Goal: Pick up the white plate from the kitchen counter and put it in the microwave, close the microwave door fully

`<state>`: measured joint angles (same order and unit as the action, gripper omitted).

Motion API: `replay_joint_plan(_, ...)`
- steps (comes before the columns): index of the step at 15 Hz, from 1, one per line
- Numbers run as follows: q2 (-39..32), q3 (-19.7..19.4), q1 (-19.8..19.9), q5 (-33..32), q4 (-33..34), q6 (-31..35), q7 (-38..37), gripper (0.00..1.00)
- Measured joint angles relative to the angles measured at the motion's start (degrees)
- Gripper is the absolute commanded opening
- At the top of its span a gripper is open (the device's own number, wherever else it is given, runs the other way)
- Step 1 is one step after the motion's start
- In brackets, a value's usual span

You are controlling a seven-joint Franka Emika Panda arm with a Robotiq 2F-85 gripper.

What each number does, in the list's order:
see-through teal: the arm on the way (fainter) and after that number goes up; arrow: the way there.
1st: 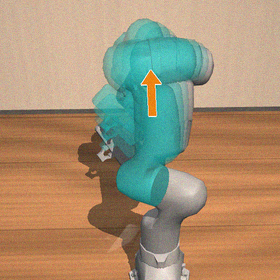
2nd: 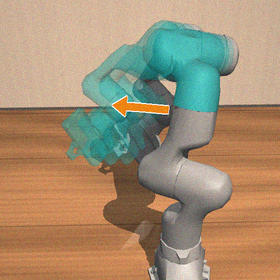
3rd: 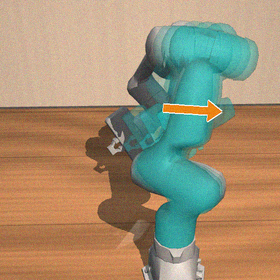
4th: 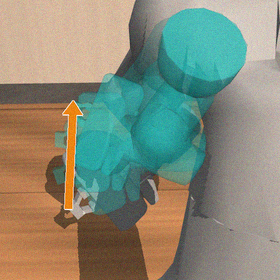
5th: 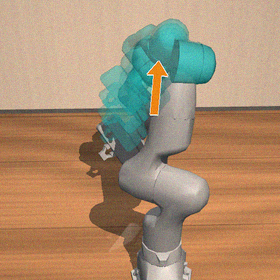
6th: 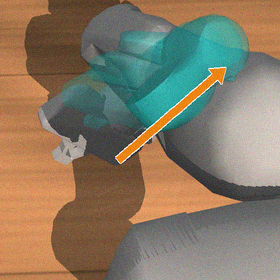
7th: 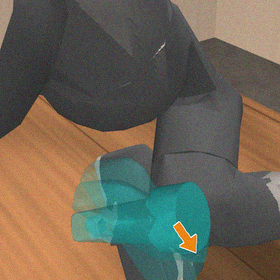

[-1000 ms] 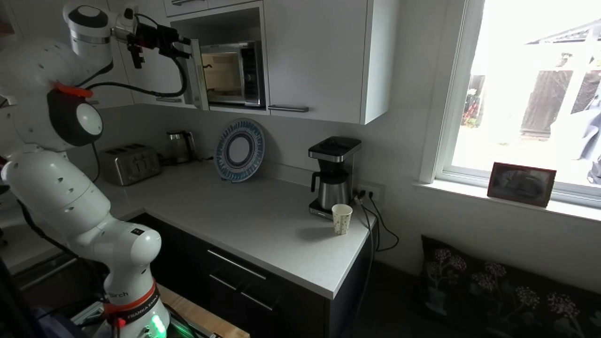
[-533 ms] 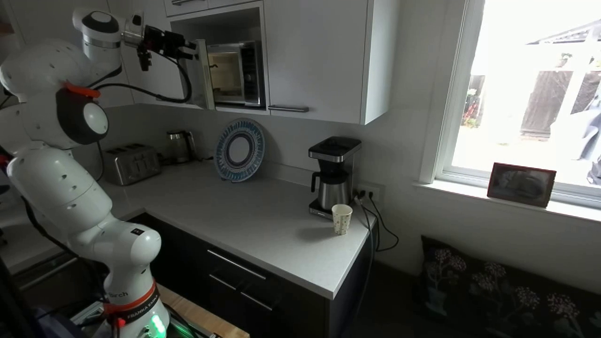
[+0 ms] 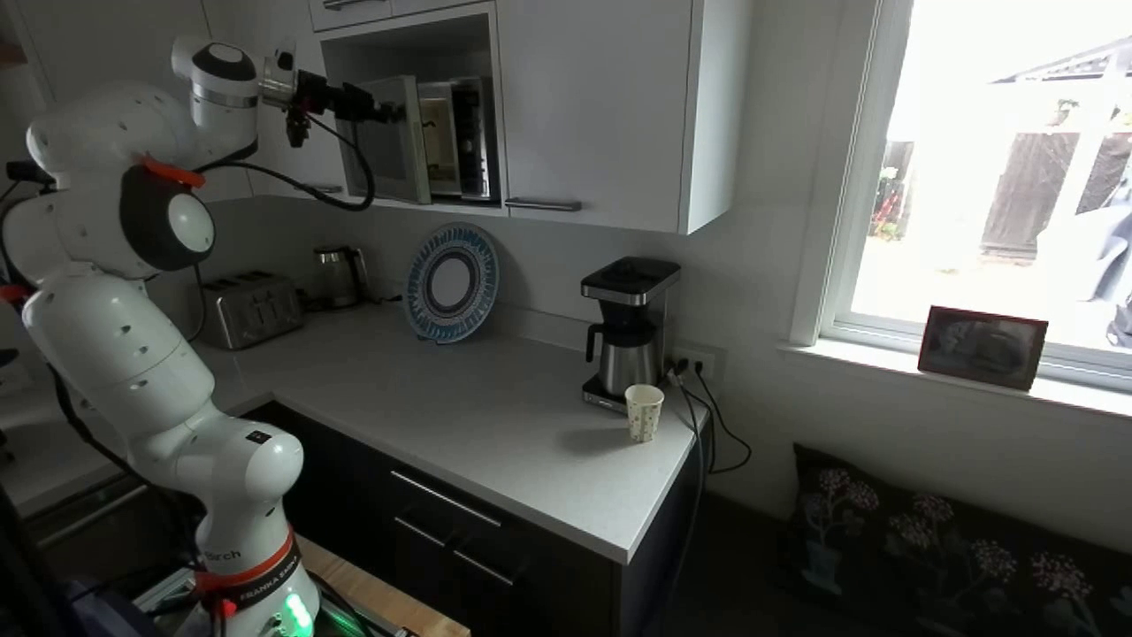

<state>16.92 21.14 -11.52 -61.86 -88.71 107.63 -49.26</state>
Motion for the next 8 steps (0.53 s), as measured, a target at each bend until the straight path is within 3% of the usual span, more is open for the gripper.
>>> replay_joint_plan(2, 0.0, -1.1, 0.6, -0.4, -1.6, 2.8, -2.3, 0.0)
replay_joint_plan(8, 0.0, -4.3, 2.4, -3.2, -5.7, 9.6, -6.7, 0.01)
